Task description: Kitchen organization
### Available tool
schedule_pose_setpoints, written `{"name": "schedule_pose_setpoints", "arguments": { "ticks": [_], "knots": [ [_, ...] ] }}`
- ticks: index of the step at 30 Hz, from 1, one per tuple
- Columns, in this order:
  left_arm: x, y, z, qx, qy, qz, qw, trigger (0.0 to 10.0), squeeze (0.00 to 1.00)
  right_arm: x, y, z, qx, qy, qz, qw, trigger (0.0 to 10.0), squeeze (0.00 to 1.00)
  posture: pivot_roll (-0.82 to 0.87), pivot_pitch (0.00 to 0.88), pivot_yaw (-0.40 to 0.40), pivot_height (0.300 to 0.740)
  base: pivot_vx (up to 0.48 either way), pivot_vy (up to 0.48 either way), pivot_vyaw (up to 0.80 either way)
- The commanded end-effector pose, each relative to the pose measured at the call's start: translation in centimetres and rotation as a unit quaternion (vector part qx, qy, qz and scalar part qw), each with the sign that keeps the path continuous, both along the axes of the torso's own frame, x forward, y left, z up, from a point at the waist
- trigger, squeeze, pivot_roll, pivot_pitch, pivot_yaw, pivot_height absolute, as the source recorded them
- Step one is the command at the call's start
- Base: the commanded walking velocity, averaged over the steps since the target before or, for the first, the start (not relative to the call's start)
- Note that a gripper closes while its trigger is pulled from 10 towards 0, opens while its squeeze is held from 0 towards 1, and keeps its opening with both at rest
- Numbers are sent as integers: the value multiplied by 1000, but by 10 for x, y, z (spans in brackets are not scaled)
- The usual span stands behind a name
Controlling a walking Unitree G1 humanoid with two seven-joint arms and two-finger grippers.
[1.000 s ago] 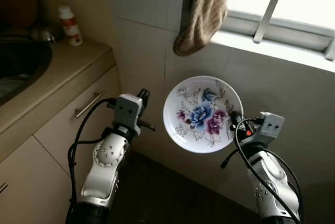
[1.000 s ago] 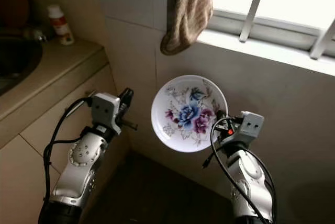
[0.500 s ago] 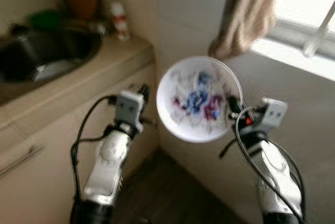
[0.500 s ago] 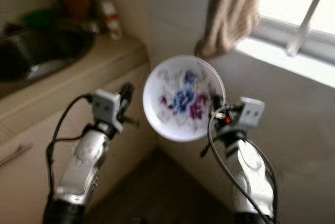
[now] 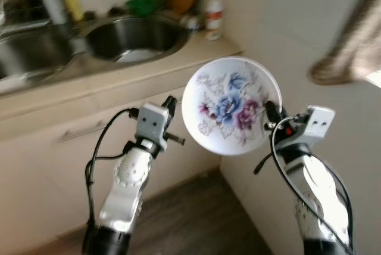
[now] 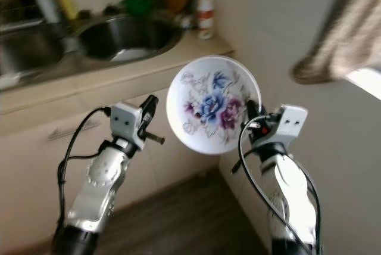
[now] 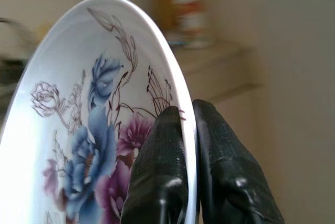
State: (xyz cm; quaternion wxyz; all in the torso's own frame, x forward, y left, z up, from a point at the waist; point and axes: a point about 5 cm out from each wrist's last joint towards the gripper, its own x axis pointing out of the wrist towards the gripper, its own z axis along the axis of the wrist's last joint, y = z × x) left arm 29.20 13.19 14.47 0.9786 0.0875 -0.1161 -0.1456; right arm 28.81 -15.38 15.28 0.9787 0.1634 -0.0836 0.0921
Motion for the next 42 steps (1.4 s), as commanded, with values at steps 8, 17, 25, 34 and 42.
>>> {"name": "schedule_pose_setpoints", "arguments": {
  "ticks": [8, 17, 25, 34, 42],
  "knots": [
    [-1, -9, 4, -6, -12, -12, 1000, 10000, 0, 1, 1, 15, -42, -40, -1, 998, 0, 0, 130, 0, -44, 740, 0, 0, 800],
    [-1, -8, 7, -14, -20, -10, 1000, 10000, 0, 5, 0, 28, -40, -61, -23, 997, 0, 0, 131, 0, -45, 740, 0, 0, 622],
    [0, -8, 9, -15, -23, -11, 1000, 10000, 0, 7, 0, 31, -46, -67, -23, 996, 0, 0, 130, 0, -46, 740, 32, 0, 100],
    [0, -8, 11, -20, -29, -14, 999, 10000, 0, 8, 3, 33, -61, -74, -24, 995, 0, 0, 132, 0, -46, 740, 319, 0, 800],
    [0, -9, 11, -21, -31, -15, 999, 10000, 0, 12, -1, 45, -38, -91, -37, 994, 0, 0, 133, 0, -47, 740, 338, 0, 200]
  ]
}}
